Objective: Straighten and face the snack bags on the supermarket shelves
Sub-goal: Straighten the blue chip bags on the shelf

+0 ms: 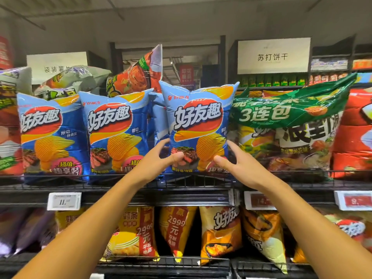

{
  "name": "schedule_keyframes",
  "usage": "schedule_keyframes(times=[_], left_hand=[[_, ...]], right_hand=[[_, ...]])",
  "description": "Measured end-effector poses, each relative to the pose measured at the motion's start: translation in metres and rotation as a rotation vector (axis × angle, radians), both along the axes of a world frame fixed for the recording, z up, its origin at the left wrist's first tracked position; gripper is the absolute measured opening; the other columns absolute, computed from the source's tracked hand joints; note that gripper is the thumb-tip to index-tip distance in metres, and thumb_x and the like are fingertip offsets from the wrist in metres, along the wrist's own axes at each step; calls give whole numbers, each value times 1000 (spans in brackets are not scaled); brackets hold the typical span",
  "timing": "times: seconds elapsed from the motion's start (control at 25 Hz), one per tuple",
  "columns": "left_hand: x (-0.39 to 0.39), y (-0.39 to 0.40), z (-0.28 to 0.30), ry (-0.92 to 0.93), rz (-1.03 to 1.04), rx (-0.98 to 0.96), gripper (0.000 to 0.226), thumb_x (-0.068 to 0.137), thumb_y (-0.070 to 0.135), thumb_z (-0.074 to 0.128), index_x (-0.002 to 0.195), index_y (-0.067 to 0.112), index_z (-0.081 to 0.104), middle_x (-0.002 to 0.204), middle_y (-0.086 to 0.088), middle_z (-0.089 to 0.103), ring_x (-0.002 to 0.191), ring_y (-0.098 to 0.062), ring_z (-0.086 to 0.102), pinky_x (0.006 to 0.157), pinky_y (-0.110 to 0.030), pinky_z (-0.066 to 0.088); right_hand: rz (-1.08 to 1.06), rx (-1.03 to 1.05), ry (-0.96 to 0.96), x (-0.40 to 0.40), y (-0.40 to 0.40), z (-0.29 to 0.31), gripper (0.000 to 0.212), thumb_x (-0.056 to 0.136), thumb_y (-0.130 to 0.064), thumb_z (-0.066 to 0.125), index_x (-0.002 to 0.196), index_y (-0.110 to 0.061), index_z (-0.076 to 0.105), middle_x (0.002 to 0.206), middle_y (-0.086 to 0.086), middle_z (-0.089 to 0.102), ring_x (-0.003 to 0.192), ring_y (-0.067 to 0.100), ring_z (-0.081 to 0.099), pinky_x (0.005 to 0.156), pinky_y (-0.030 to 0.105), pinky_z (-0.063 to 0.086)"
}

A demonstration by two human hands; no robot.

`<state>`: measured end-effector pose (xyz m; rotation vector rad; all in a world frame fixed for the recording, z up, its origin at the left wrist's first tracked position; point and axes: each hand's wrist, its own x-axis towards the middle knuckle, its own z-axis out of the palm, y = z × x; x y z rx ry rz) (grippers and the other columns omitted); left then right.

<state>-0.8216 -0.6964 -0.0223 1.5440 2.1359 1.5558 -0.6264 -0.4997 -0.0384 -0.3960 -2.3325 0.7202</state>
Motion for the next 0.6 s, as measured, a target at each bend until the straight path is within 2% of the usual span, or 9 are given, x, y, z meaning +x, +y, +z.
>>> schedule_keyframes(times=[0.08,0.24,0.36,0.44,0.52,0.6], left_hand=[[1,-1,0,-12,8,7,87,68,66,63,145,36,36,126,13,49,110,-3,55,93,-37,52],[0,-4,0,-92,34,16,83,66,63,68,140,35,42,122,10,55,111,-6,56,92,-40,56],[2,-4,-1,-95,38,16,84,66,64,67,140,34,42,120,13,55,109,-3,57,90,-37,56],[4,-3,0,-90,46,9,88,66,66,65,143,33,39,117,16,55,106,-1,56,83,-30,55],[5,-3,-1,-82,54,5,92,64,68,65,145,33,38,115,18,55,106,0,56,78,-24,52],[7,-4,-2,-74,73,8,95,64,71,64,146,32,38,114,20,55,109,-1,56,79,-24,52]], right_hand=[[2,16,-6,2,-2,1,88,84,-77,50,156,-37,19,130,-31,35,121,-3,34,97,26,31],[36,11,-7,1,-2,3,75,85,-75,50,148,-40,31,132,-25,51,128,12,50,95,33,40],[11,0,-19,2,-1,2,84,85,-75,50,155,-36,23,148,-15,48,136,17,46,94,32,37],[-8,6,-50,4,-1,2,93,82,-81,46,158,-35,15,156,-12,41,141,19,42,100,38,38],[-33,37,-91,3,-2,2,97,80,-86,39,158,-36,10,157,-11,40,141,21,42,103,43,38],[-72,92,-125,1,-3,0,97,79,-90,31,157,-37,7,155,-10,44,139,24,45,101,46,37]])
